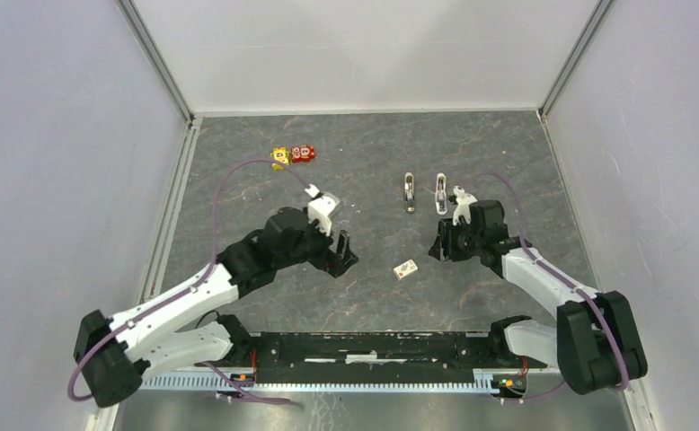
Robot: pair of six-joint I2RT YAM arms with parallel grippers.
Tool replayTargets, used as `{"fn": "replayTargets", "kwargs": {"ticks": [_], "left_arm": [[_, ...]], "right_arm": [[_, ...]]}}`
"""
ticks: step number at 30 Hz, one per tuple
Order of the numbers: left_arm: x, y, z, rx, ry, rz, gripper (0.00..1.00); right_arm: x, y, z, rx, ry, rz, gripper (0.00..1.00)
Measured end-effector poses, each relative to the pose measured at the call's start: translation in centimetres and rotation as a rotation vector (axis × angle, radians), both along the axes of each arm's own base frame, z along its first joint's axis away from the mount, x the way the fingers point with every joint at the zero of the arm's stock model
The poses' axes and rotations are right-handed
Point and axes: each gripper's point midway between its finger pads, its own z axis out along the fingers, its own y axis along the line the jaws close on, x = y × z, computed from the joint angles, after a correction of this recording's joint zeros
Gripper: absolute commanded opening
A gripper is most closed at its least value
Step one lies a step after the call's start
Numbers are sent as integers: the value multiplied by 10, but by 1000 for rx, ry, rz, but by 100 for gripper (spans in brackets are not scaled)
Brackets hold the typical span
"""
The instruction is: Load the staples into the stapler
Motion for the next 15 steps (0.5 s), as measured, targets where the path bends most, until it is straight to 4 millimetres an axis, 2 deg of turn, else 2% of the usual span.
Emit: {"fn": "replayTargets", "kwargs": {"ticks": [5, 7, 9, 12, 15], "left_arm": [[5, -42, -8, 78, -38, -46, 85], [10, -54, -15, 124, -66, -61, 84], [5, -72, -24, 162, -88, -104, 84], [2, -94, -39, 219, -127, -154, 83], [-1, -108, -54, 265, -152, -196, 83]], "right_arm": [[-4, -13, -17, 136, 52, -53, 42], [-5, -12, -19, 184, 58, -61, 41], [-8, -7, -19, 225, 59, -55, 41], [-10, -3, -18, 269, 54, -59, 49], [-9, -4, -15, 294, 33, -82, 51]]}}
